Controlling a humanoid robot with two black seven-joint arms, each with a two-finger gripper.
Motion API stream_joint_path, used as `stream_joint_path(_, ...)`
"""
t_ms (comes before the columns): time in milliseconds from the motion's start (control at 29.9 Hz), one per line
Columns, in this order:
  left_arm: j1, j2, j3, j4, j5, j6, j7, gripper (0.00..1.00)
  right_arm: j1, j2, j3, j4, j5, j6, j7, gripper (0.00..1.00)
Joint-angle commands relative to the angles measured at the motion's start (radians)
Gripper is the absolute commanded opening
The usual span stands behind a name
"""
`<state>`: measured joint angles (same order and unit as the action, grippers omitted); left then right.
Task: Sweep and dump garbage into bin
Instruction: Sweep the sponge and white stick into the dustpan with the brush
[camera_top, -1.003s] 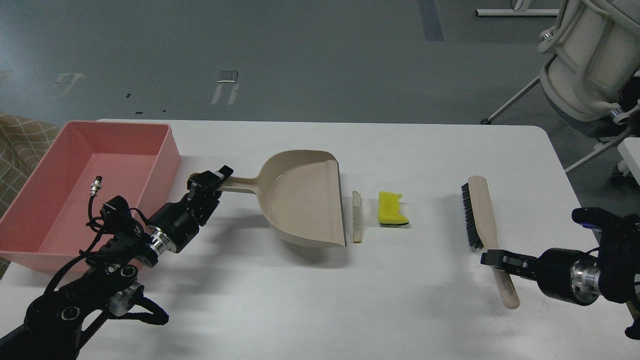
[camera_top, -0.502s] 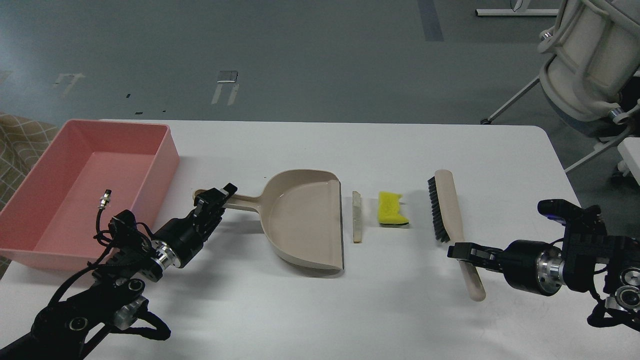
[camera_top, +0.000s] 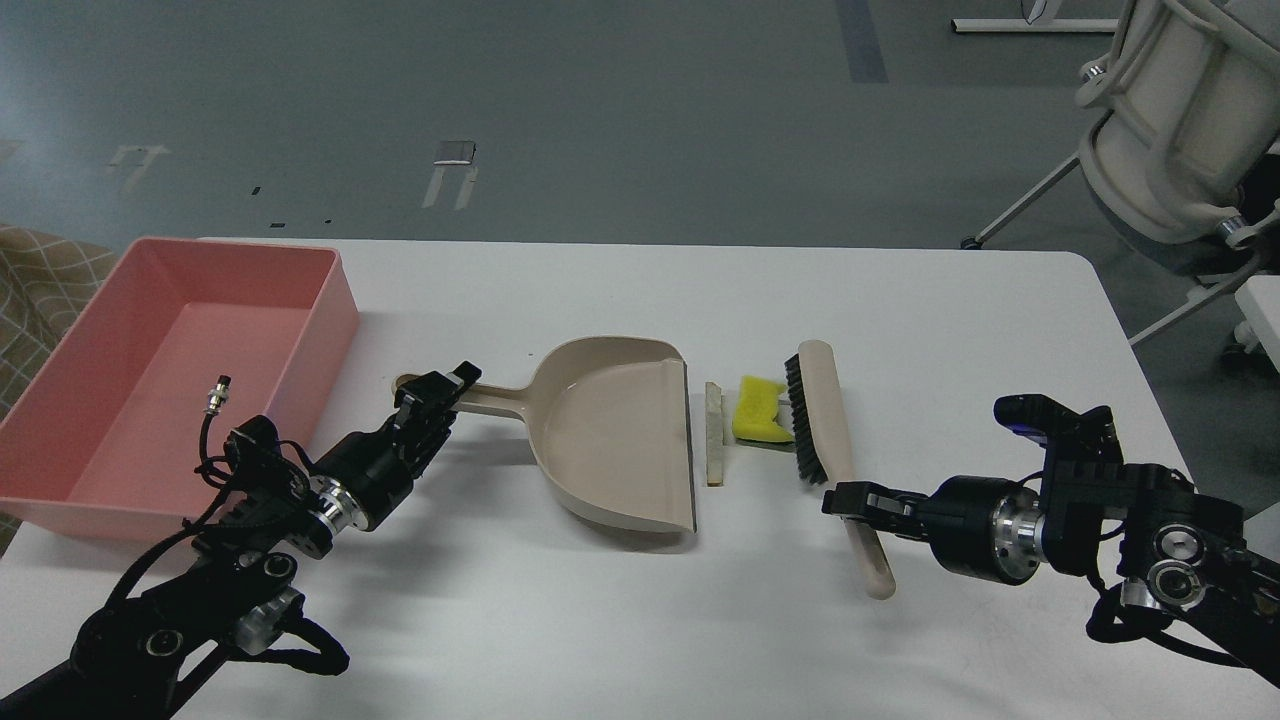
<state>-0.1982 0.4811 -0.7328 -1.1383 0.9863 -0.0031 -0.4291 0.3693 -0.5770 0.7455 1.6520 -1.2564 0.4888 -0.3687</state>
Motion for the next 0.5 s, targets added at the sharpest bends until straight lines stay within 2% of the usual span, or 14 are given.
stream_joint_path(0,-0.003,0.001,0.001,0.000,0.000,0.000,0.001,0.00,0.016,0.049,-0.005,-0.003,0.000,0.000,-0.016,0.00)
stream_joint_path(167,-0.003,0.002,0.001,0.000,0.000,0.000,0.001,0.00,0.045,0.140,-0.023,-0.034,0.000,0.000,-0.041,0.00)
stream_joint_path(468,-0.004,0.002,0.001,0.000,0.002,0.000,0.001,0.00,0.083,0.275,-0.072,-0.073,0.000,0.000,-0.047,0.00)
